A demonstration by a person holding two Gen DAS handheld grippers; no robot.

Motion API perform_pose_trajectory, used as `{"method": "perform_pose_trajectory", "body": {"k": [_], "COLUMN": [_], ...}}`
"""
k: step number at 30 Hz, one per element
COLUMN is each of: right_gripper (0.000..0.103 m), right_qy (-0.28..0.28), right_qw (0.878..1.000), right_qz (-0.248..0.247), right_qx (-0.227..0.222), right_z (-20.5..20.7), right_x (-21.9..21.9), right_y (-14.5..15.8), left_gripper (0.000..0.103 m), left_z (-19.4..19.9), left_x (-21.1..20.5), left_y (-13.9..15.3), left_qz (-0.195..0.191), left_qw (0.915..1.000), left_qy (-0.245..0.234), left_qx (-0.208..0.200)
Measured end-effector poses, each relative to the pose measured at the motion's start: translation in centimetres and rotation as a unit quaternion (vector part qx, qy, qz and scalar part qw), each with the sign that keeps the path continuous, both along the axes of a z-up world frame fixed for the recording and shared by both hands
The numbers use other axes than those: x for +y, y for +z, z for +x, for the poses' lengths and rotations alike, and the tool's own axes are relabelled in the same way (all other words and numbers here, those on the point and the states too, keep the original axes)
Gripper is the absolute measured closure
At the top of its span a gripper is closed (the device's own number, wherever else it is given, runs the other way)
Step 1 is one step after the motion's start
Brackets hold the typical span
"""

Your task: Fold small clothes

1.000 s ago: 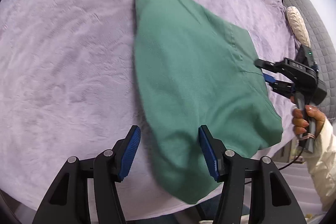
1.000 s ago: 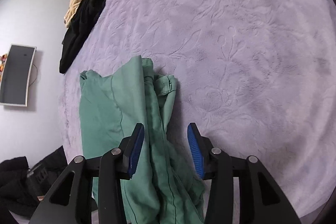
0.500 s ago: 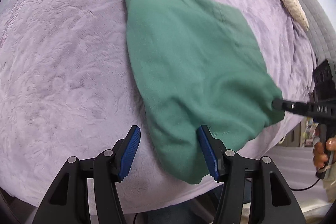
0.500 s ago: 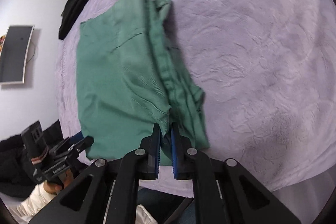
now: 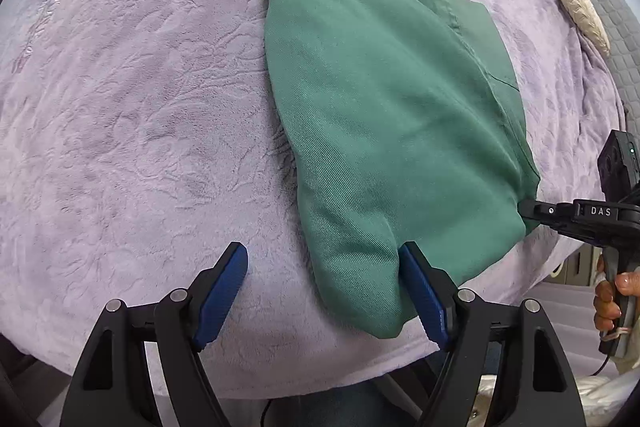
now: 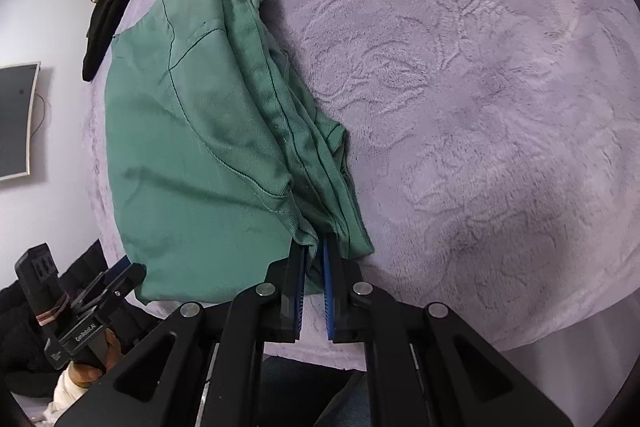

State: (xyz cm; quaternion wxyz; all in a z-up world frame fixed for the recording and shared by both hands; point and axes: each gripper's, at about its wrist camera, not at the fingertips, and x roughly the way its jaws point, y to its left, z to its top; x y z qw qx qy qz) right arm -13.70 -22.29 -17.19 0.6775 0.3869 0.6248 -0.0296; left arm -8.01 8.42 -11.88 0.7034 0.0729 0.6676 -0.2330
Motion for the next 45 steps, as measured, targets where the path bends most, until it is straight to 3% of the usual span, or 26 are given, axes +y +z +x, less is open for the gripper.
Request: {"method": "perform_pose_trajectory", "body": {"k": [5, 14, 15, 17, 25, 31, 33, 34, 35, 36, 42, 45], "right_gripper": [0.096, 0.095, 0.095, 0.094, 0.093, 0.093, 0.092, 0.084, 0.068, 0.062, 0.056, 0.044], "right_qy": [0.027, 0.026, 0.026, 0.026, 0.026, 0.068, 0.072, 0.069, 0.065, 0.056, 0.026, 0.026], "right_qw": [0.999, 0.999, 0.999, 0.999, 0.999, 0.993, 0.992, 0.991, 0.99, 0.99, 0.991, 0.99], "right_qz": [-0.018, -0.022, -0.022, -0.023, -0.029, -0.093, -0.104, -0.113, -0.121, -0.124, -0.125, -0.136], "right_qx": [0.014, 0.023, 0.023, 0.023, 0.02, 0.02, 0.022, 0.029, 0.037, 0.044, 0.04, 0.025], "right_z": [0.7, 1.5, 1.5, 1.6, 1.5, 1.9, 1.7, 1.6, 1.4, 1.0, -0.3, 0.4], "right_x": [0.7, 1.5, 1.5, 1.6, 1.3, 2.6, 2.6, 2.4, 2.1, 1.5, -0.4, -1.0], "right_y": [0.5, 0.3, 0.3, 0.5, 0.9, 1.8, 2.1, 2.1, 2.1, 2.1, 3.9, 5.8], "left_gripper": [0.024, 0.024, 0.022, 0.001, 0.001, 0.001, 0.001, 0.001, 0.001, 0.001, 0.001, 0.001], "left_z": [0.0, 0.5, 0.6, 0.6, 0.4, 0.1, 0.1, 0.3, 0.5, 0.6, 0.8, 0.9], "left_x": [-0.4, -0.4, -0.3, -0.2, 0.1, -0.1, 0.2, 0.4, 0.6, 0.8, 0.8, 0.4], "left_y": [0.4, 0.8, 0.8, 0.9, 1.2, 1.8, 2.3, 2.4, 2.3, 2.2, 2.0, 2.1], "left_qz": [0.019, 0.032, 0.033, 0.045, 0.059, 0.065, 0.045, 0.033, 0.029, 0.032, 0.063, 0.082], "left_qw": [0.9998, 0.9995, 0.9995, 0.9989, 0.9981, 0.9971, 0.998, 0.9985, 0.9988, 0.9987, 0.9967, 0.995], "left_qy": [0.001, 0.001, 0.001, 0.001, -0.006, 0.001, 0.012, 0.018, 0.023, 0.027, 0.04, 0.043], "left_qx": [-0.003, -0.005, -0.005, -0.014, -0.019, -0.04, -0.043, -0.039, -0.032, -0.028, -0.03, -0.036]}}
